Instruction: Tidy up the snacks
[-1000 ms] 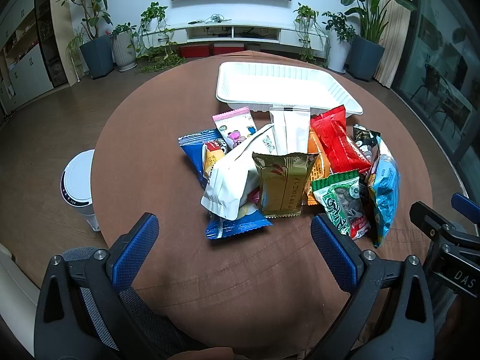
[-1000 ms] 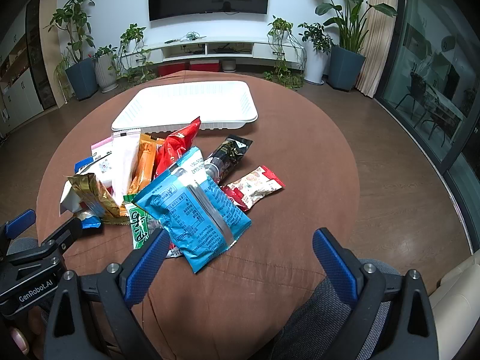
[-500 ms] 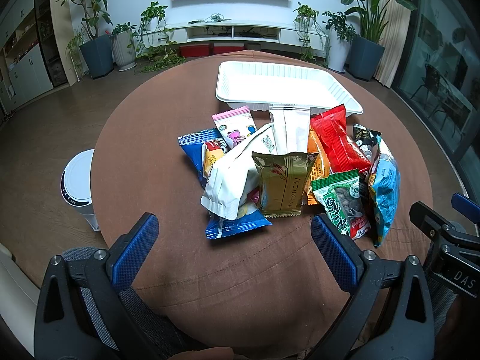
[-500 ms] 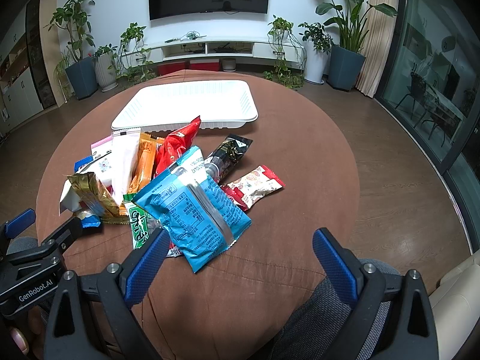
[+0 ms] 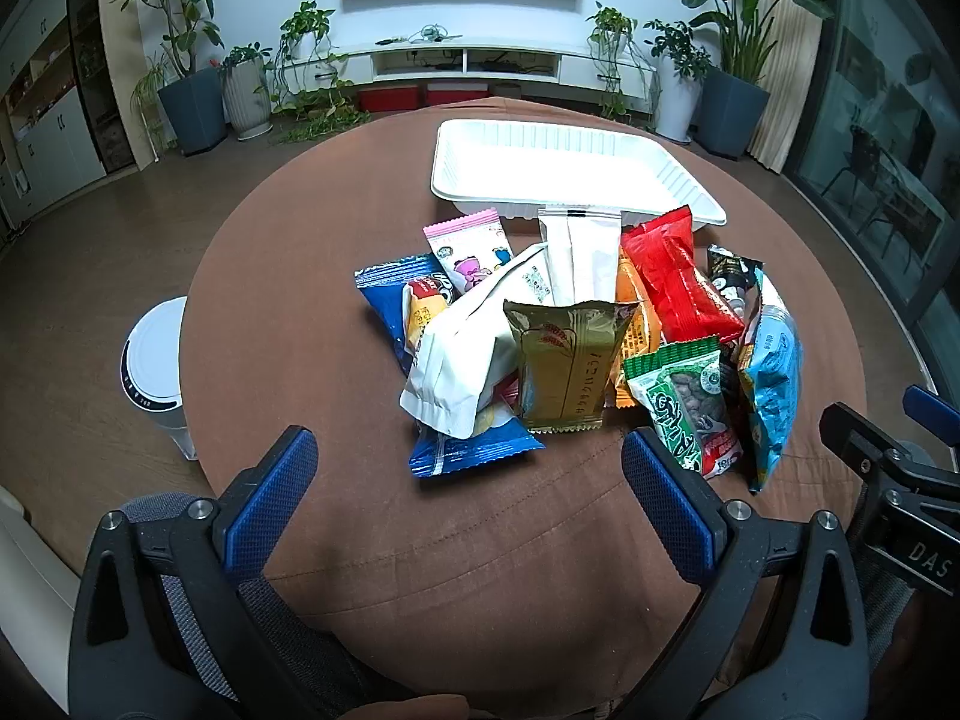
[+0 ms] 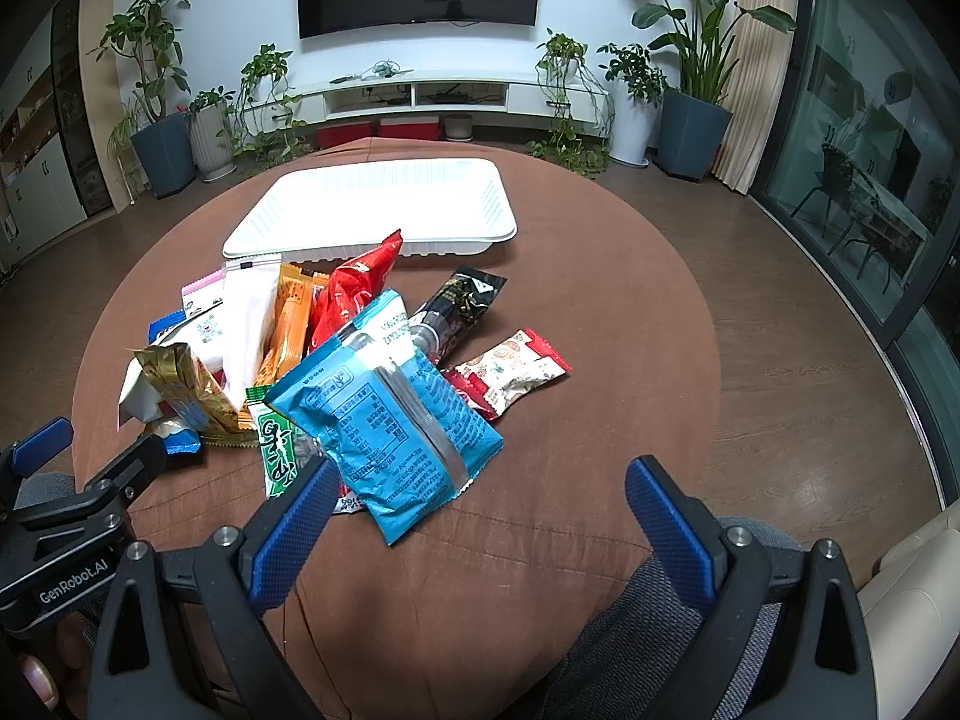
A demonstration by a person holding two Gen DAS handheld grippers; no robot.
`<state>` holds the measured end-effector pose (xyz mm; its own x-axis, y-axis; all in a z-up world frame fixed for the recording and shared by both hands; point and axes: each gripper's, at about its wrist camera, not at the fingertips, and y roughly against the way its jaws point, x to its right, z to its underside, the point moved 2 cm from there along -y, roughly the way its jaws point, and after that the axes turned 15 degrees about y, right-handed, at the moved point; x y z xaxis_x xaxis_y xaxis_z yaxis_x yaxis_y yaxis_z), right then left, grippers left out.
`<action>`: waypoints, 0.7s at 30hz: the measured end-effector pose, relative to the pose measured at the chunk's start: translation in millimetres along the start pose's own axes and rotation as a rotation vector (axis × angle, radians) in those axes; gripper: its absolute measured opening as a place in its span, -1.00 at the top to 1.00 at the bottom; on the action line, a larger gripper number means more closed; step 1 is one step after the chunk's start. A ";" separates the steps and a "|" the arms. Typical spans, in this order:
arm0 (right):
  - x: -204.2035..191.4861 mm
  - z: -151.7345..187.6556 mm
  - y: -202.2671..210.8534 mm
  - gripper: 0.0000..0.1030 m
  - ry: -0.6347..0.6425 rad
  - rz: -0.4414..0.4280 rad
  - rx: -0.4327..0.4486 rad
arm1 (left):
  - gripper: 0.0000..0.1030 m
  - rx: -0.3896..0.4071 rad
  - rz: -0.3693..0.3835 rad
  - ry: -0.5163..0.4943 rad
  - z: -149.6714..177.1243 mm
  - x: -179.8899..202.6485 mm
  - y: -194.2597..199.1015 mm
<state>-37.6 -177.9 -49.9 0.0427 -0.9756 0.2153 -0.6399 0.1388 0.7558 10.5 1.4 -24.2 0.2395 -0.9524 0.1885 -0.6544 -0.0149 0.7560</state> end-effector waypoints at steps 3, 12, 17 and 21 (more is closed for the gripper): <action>0.2 -0.2 0.1 -0.91 0.000 -0.001 0.000 | -1.00 -0.001 0.000 0.000 0.3 -0.1 -0.2; -0.4 2.5 -0.2 -0.91 -0.010 -0.009 0.002 | -1.00 -0.006 0.009 0.032 2.3 -5.4 -2.9; 10.4 5.1 2.2 -0.91 -0.054 -0.050 0.036 | -1.00 -0.031 0.181 0.080 -0.7 -19.4 -2.0; 23.3 4.9 9.5 -0.91 -0.100 -0.088 0.103 | -0.99 0.119 0.131 -0.018 11.5 -22.7 17.4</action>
<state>-46.4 -200.1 -40.7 0.0287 -0.9960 0.0850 -0.7124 0.0393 0.7007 -14.6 19.3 -22.5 0.1340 -0.9540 0.2684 -0.7600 0.0749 0.6456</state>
